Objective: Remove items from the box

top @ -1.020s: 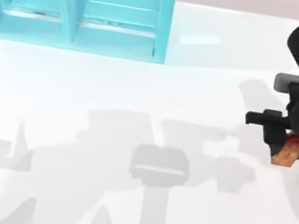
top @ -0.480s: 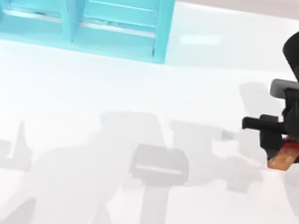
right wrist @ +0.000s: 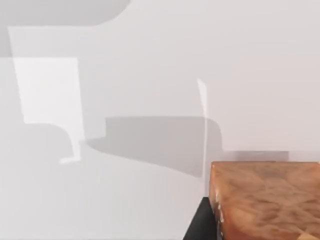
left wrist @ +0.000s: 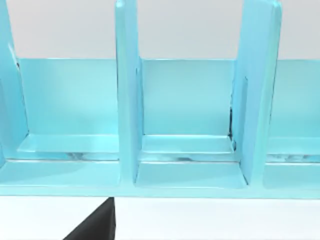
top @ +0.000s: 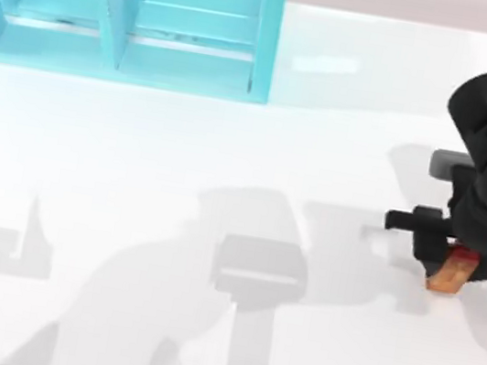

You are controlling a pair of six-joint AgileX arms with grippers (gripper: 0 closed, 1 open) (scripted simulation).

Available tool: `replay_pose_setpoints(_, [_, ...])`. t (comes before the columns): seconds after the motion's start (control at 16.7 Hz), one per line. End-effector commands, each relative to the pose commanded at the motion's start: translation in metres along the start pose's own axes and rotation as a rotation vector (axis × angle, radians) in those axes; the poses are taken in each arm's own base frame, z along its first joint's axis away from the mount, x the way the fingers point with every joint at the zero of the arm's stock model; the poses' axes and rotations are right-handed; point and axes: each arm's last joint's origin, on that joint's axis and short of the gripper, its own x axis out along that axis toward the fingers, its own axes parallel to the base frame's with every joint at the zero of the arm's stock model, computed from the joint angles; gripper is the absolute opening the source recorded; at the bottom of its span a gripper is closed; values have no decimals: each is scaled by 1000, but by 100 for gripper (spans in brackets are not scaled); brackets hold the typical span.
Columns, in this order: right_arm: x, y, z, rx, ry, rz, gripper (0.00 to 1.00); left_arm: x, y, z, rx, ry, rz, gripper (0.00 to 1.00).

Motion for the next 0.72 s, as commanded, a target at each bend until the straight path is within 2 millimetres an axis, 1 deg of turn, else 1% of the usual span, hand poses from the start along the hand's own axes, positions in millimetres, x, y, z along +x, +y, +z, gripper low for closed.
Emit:
replay_pose_setpoints(0.06, [0, 0, 0, 0, 0, 0, 0, 0, 0, 0, 0, 0, 0, 100])
replay_pose_setpoints(0.72, [0, 0, 0, 0, 0, 0, 83, 0, 0, 0, 0, 0, 0, 100])
